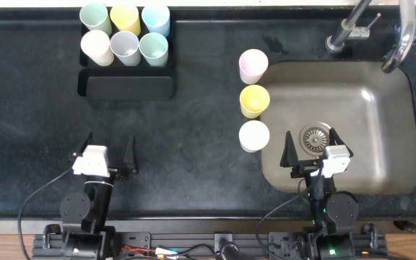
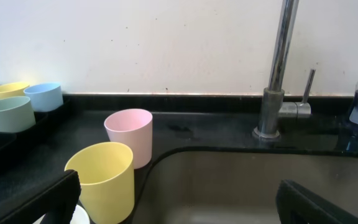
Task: Store Cups
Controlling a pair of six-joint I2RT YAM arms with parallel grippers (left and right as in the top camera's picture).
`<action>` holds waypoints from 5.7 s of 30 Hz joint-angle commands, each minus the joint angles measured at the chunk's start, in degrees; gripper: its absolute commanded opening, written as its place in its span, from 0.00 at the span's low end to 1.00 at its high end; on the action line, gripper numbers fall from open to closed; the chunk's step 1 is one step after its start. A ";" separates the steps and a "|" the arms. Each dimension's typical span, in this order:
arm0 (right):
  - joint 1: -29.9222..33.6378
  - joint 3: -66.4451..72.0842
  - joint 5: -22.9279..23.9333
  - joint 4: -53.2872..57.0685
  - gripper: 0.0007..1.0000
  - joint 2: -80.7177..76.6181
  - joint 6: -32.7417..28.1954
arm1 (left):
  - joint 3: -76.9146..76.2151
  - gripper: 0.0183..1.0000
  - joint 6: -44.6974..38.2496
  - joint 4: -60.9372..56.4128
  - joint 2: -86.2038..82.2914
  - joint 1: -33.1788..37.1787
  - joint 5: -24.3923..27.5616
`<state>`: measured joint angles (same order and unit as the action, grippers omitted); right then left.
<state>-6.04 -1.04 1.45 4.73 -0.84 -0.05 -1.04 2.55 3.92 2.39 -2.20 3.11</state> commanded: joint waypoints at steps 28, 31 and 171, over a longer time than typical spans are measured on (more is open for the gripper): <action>-0.20 0.79 -0.11 -0.31 1.00 0.59 -0.15 | -98.95 1.00 28.46 46.18 87.80 -20.90 1.70; -0.20 0.76 -0.13 -0.31 1.00 0.59 -0.15 | -104.50 1.00 31.19 48.89 93.64 -24.22 0.94; -0.20 0.76 -0.13 -0.31 1.00 0.59 -0.15 | -78.90 0.02 22.95 42.53 99.43 9.73 -11.80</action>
<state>-6.04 -1.04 1.48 4.73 -0.84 -0.03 -80.14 30.68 45.89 101.30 7.38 -6.26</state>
